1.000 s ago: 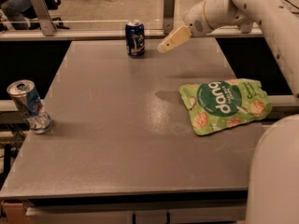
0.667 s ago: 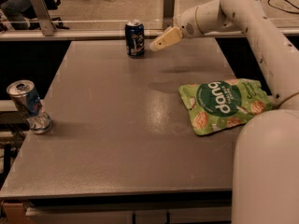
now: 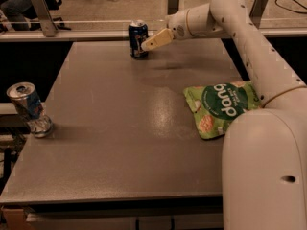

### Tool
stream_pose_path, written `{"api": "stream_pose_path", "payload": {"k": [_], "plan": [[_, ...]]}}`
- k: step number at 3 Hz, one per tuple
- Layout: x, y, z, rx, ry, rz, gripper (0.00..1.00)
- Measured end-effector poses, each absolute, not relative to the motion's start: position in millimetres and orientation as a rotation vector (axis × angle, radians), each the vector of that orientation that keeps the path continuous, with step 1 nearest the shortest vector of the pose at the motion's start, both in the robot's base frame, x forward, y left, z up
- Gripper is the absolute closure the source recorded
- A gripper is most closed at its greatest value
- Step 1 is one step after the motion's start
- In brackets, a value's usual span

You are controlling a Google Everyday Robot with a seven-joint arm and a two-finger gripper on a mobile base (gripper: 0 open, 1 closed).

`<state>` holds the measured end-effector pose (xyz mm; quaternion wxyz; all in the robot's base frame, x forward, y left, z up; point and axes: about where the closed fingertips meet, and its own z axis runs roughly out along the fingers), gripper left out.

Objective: Knock pepsi can over

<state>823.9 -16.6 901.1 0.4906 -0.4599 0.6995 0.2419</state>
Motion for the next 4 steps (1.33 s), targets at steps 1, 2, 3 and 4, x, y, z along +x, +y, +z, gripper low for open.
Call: {"api": "stream_pose_path", "payload": {"k": [1,2,3,4], "plan": [[821.7,-11.0,899.8,-1.128,1.713,0.532,0.0],[817.9,-0.8,895.1,-1.132,1.693,0.518,0.0],[817.1,15.6,893.9,-1.155,1.639,0.549,0.0],[817.5,27.9,903.4,-1.172,1.581,0.594,0.0]]}}
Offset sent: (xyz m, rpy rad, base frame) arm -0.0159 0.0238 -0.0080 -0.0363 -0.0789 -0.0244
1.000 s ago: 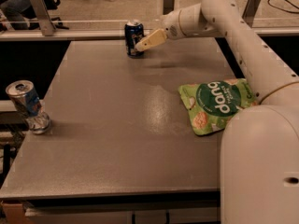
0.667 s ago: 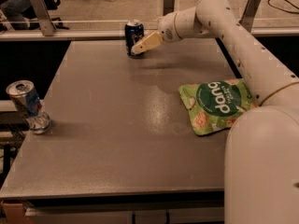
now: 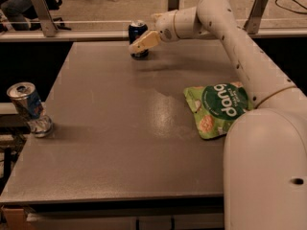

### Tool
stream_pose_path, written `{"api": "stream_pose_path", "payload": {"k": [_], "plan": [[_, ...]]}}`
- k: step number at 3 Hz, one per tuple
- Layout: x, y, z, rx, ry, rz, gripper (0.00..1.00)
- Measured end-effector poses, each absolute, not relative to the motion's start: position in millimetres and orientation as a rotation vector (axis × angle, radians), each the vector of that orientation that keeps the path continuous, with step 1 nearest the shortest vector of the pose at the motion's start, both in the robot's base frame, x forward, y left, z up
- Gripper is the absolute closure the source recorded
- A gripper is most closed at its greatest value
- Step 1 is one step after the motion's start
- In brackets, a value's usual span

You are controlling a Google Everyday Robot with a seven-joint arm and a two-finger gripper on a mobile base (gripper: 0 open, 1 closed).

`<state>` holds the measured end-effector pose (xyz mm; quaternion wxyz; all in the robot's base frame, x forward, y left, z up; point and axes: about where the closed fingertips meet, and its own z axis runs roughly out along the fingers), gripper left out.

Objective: Knock pepsi can over

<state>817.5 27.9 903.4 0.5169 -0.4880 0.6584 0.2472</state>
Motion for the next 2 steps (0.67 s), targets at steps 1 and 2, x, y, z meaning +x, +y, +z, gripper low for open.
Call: {"api": "stream_pose_path", "payload": {"k": [1,2], "plan": [[813.7,39.3,909.6,-1.183,1.556,0.651,0.16],[807.2,46.2,908.0,-1.202,1.564,0.691,0.39]]}}
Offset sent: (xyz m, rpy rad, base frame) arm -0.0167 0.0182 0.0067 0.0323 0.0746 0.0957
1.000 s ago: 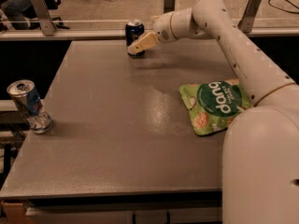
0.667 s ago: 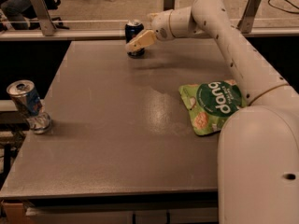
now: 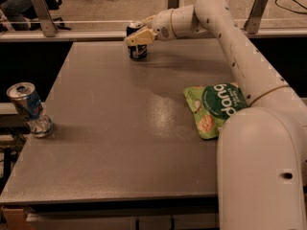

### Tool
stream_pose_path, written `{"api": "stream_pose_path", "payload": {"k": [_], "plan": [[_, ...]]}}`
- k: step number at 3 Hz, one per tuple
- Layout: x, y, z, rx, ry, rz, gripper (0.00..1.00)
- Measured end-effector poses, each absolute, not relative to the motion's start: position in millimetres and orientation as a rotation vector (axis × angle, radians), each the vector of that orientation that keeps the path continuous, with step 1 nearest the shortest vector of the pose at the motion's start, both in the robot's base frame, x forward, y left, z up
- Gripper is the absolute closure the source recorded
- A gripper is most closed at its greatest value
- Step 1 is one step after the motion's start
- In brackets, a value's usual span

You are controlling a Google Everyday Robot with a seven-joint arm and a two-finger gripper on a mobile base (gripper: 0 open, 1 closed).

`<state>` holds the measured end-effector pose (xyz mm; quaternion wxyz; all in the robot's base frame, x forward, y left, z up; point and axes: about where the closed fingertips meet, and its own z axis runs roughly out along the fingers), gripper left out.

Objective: Knock pepsi can over

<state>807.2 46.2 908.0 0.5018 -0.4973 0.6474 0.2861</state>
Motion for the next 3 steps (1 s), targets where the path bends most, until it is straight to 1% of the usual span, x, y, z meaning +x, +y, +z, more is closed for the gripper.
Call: {"api": "stream_pose_path", "payload": {"k": [1,2,3], "plan": [[800.4,45.9,906.8,-1.215,1.582,0.713,0.62],[785.7,33.1,918.8,-1.247,1.589,0.706,0.85],[762.1,0.7,950.1,-1.34,1.597,0.626,1.0]]}}
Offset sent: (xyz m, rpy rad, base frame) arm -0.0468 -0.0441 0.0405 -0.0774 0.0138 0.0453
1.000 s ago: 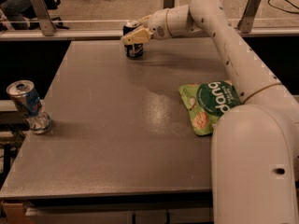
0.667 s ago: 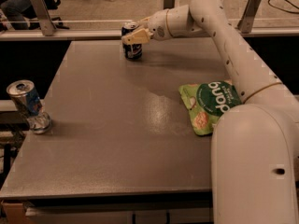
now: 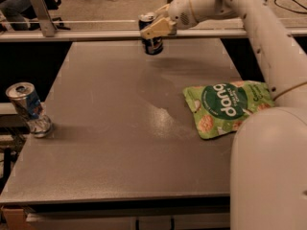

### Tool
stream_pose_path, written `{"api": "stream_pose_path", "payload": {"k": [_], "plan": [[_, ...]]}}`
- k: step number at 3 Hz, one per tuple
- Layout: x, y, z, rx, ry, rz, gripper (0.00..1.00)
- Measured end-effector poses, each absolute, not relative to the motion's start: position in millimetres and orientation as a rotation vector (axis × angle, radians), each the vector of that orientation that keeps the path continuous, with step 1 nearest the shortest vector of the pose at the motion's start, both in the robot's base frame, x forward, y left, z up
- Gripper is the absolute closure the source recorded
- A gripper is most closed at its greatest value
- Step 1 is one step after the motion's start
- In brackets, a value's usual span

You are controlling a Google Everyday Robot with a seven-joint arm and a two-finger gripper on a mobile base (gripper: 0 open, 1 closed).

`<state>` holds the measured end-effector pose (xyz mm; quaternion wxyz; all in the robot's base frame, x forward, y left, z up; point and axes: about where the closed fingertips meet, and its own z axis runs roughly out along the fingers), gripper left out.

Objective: Knock pepsi can over

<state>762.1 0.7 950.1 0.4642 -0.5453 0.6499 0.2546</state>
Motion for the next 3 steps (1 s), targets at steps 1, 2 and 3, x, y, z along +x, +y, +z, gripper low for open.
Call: {"api": "stream_pose_path", "payload": {"k": [1,2,3], "plan": [[739.8,-28.6,966.9,-1.499,1.628,0.509,1.0],[708.7,-58.3,956.8,-1.702,1.701,0.417,1.0],[679.3,-72.3,938.6,-1.92,1.741,0.346,1.0]]}}
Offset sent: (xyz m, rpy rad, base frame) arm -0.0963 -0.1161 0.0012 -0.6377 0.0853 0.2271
